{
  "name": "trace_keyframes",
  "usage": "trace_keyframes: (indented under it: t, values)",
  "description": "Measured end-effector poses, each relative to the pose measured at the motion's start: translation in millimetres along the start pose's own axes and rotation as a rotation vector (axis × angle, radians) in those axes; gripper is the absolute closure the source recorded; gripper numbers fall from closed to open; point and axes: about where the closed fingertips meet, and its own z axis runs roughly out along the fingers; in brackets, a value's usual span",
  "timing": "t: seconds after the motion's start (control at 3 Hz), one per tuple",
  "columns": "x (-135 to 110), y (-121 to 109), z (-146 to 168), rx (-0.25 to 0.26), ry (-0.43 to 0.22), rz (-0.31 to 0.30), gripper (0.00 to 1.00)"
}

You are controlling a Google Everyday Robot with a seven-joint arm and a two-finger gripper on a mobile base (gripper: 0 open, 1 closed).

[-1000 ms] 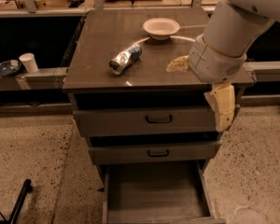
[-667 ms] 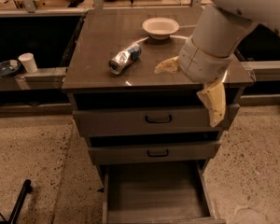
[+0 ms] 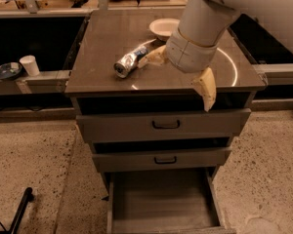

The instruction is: Place redbull can into bottom drawer

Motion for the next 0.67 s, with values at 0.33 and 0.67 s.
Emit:
trace_keyframes:
  t: [0.33, 0.67]
  values:
    - [-5, -44, 9, -0.021, -0.001, -0.161, 0.0]
    - [-10, -71, 16, -0.034, 0.001, -0.247, 0.0]
